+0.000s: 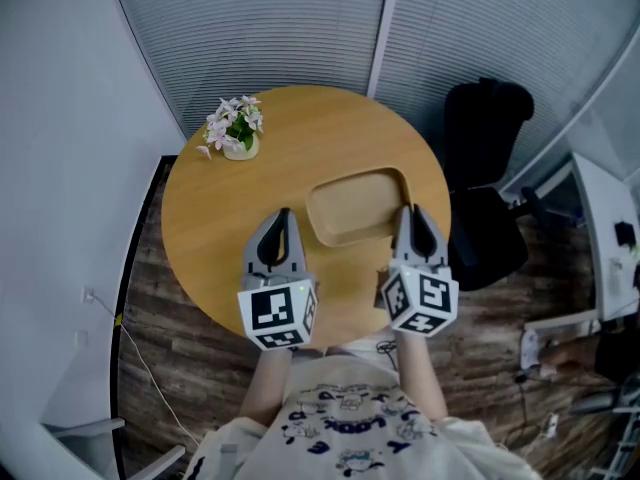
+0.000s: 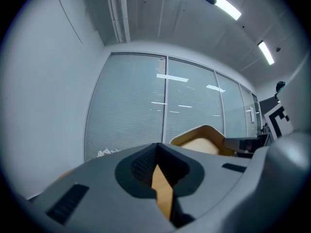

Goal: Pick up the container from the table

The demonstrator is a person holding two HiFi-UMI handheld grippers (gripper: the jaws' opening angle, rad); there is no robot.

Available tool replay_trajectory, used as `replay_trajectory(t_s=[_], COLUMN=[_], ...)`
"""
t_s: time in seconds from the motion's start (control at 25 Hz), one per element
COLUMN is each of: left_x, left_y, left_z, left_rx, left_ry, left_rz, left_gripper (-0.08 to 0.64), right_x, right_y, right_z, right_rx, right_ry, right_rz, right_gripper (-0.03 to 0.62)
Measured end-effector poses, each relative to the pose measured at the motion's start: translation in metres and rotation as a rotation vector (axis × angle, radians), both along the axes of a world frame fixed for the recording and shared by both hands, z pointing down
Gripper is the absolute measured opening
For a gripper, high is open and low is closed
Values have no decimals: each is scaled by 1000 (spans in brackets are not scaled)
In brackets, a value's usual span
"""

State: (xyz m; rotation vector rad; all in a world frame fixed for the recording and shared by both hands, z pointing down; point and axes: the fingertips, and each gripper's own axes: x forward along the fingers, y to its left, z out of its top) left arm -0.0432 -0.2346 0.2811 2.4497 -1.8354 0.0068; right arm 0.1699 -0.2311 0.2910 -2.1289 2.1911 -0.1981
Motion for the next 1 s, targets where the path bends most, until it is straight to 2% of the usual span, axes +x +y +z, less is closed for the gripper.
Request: replay_trajectory(t_s=[1.0], left_x=[-1], left_y=[1], left_z=[3], left_rx=[-10], left_ry=[0], left_rz=[6], left_gripper=[3], right_x=[-2], right_y=[1], right_z=[5], right_rx=[-13], right_ry=[1], right_rz=[1], right_gripper=[28])
